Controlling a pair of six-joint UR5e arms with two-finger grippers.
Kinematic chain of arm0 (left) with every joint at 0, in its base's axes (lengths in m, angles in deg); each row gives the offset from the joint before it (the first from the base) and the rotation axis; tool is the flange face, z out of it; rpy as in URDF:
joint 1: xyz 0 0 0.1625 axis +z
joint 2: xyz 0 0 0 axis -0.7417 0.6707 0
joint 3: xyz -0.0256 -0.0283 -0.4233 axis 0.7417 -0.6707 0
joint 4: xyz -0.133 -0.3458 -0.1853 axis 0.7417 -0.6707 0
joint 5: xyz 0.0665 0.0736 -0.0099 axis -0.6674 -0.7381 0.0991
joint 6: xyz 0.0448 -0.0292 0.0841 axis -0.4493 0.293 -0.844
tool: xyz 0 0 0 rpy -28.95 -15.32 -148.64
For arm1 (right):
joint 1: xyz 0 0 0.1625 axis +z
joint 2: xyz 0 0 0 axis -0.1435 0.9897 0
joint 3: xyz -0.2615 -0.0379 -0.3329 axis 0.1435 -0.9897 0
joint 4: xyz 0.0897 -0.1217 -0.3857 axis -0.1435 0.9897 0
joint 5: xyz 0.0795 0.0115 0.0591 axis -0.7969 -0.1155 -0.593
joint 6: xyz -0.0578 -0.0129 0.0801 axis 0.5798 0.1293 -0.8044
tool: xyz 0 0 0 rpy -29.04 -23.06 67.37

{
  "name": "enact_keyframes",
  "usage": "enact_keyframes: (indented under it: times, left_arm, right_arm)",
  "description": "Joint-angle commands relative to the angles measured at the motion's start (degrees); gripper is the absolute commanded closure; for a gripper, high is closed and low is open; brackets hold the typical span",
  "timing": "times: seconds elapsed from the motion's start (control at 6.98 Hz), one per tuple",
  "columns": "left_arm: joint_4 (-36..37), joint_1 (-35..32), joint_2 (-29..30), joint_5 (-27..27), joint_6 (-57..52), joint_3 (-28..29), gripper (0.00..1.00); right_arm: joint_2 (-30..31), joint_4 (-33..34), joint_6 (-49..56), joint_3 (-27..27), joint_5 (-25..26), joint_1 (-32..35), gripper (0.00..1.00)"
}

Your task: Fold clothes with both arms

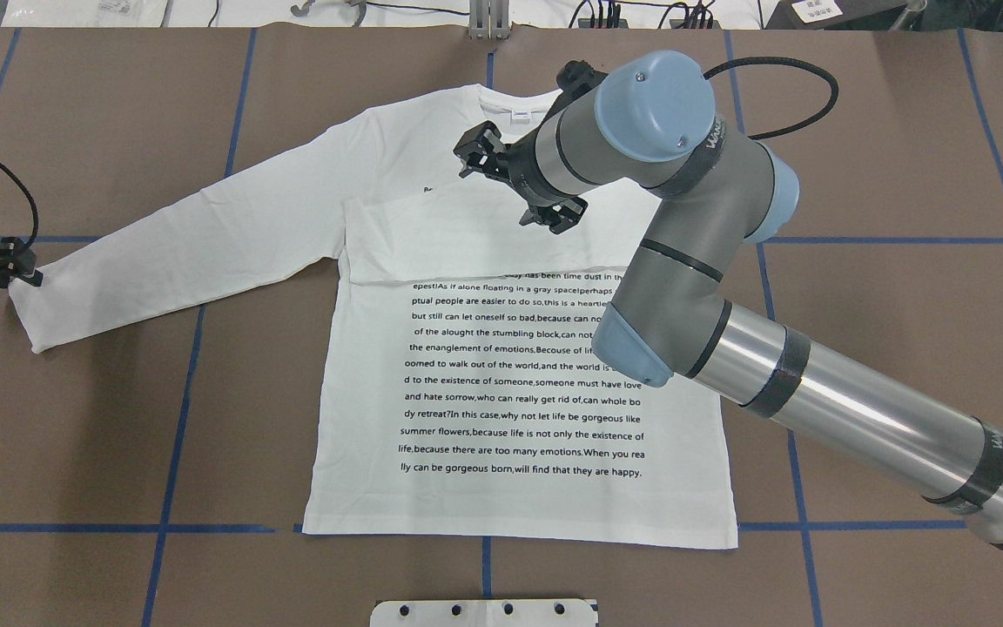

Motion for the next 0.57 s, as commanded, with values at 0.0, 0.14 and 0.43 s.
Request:
enact_keyframes:
  times: [0.0,0.14,0.43]
  left_arm:
    - [-0.2,0.0,0.0,0.0,0.0,-0.1,0.68]
    - [-0.3,0.0,-0.3,0.1,0.1,-0.2,0.93]
    - [-0.3,0.0,-0.4,0.6,0.2,-0.7,1.00]
  right_arm:
    - [0.0,0.0,-0.3,0.0,-0.1,0.0,0.01]
    - [0.0,0.0,-0.4,0.0,-0.1,0.0,0.01]
    - [0.0,-0.1,-0.4,0.3,-0.3,0.2,0.01]
